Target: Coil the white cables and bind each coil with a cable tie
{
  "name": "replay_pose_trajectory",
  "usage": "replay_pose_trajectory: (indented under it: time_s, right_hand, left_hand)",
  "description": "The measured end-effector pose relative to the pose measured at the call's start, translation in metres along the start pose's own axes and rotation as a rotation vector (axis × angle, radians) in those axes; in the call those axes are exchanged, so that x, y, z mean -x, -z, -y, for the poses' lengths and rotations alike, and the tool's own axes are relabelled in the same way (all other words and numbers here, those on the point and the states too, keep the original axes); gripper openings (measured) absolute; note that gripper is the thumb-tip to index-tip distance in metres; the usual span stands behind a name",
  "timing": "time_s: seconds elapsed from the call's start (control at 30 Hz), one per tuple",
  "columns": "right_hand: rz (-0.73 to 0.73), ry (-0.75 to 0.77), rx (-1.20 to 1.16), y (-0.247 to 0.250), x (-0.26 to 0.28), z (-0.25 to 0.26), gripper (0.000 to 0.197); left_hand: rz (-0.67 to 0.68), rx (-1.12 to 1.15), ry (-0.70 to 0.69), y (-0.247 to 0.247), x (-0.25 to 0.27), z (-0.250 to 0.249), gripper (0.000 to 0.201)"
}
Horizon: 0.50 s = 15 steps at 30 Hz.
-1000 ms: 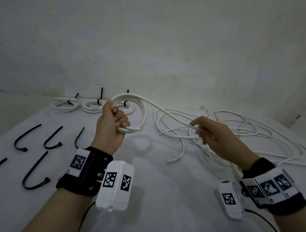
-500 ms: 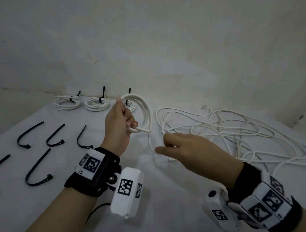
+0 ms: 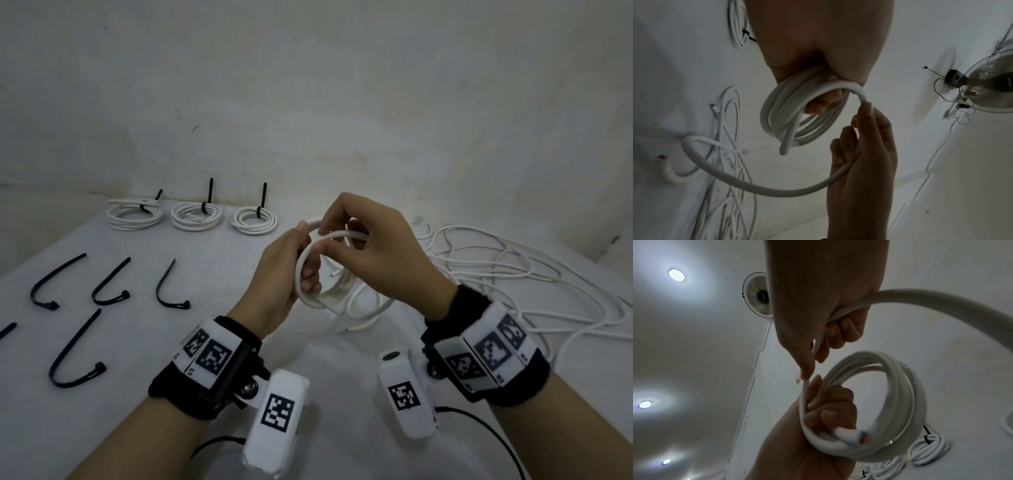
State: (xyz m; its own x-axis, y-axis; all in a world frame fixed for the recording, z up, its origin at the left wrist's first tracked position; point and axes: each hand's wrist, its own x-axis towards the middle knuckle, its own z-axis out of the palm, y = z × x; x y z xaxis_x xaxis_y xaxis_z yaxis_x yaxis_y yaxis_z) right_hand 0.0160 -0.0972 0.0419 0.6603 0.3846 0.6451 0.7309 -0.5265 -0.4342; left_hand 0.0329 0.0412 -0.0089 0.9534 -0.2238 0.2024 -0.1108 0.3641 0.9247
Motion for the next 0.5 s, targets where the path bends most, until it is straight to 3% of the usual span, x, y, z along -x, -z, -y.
replay_pose_trajectory:
  time_s: [0.2,0.33,0.43,0.5]
  right_hand:
    - [-0.154,0.012,0.027,-0.007,-0.002,-0.011,0.017]
    - [-0.25,0.027,0.042,-0.01,-0.004,-0.015,0.016]
    - [-0.289,0.016,-0.006,-0.013,-0.004,-0.02,0.002]
    - [-0.327,-0.024,-0.062,-0.012,-0.002,-0.026,0.012]
  left_hand:
    - [0.113,0.16,0.069,-0.001,0.003,-0.005,0.044]
    - [0.087,0.11,0.031,-0.002,0.004,-0.006,0.045]
    - [0.031,0.159,0.014,-0.002,0.003,-0.007,0.041]
    - [-0.004,0.212,0.019,0.001,0.001,-0.009,0.039]
